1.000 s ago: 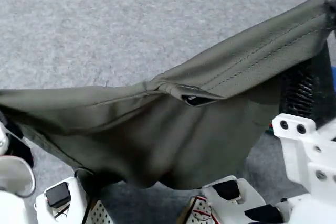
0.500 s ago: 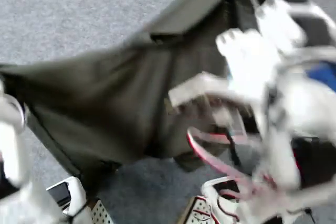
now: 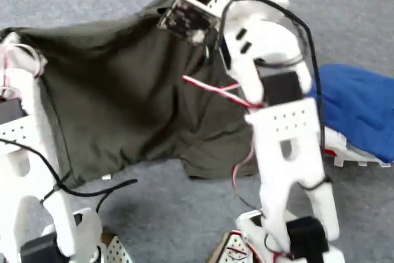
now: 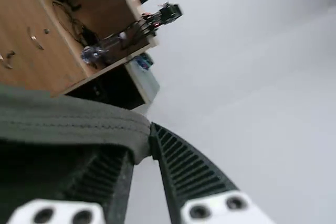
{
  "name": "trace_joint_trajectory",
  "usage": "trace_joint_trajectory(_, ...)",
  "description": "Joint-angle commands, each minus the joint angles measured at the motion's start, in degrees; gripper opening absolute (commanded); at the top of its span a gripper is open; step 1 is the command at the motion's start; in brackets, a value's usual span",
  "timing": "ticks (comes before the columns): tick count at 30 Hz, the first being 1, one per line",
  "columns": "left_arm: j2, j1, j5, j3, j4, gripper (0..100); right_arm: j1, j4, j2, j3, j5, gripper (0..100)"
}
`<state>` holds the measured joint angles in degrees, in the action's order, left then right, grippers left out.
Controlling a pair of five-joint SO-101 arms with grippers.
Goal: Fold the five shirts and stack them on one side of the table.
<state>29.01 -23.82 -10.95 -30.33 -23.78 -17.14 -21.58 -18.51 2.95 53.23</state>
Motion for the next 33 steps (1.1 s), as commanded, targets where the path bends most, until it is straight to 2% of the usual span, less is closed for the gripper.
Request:
trace_joint_trajectory(1,-1.8,1.2,0.8,0.4,1.2,2,-0.1,1.5,4.8,-5.7,-3.6,0.5)
trace_joint_trajectory(3,-3.1,0.9,0.8,0.4,1.2,2,1.0,0.5,7.3,-7.9,-5.1,0.5)
trace_joint_trajectory(6,-3.8,-0.6,1.1,-0.3,-1.0,2,1.5,-7.5,8.1,-11.4,-5.5,0.5)
trace_joint_trajectory(10,-3.8,-1.5,1.5,-0.6,-8.4,2,2.4,-22.9,5.7,-15.1,-4.6,0.5)
trace_joint_trajectory(14,-3.8,-1.1,8.2,-0.4,-19.2,2,2.9,-34.4,0.2,-12.4,0.4,0.5)
trace_joint_trajectory(19,-3.8,-1.0,17.3,-0.6,-31.5,2,3.9,-43.2,-8.5,-2.8,4.0,0.5)
trace_joint_trajectory(23,-3.8,0.4,20.2,-1.1,-40.5,2,3.9,-44.7,-17.1,9.1,5.9,0.5)
trace_joint_trajectory(27,-2.8,1.5,20.7,-5.6,-43.3,2,4.0,-45.2,-25.2,22.4,6.2,0.5)
trace_joint_trajectory(33,7.3,4.8,20.5,-22.9,-41.3,2,4.5,-49.4,-35.9,37.3,6.2,0.5)
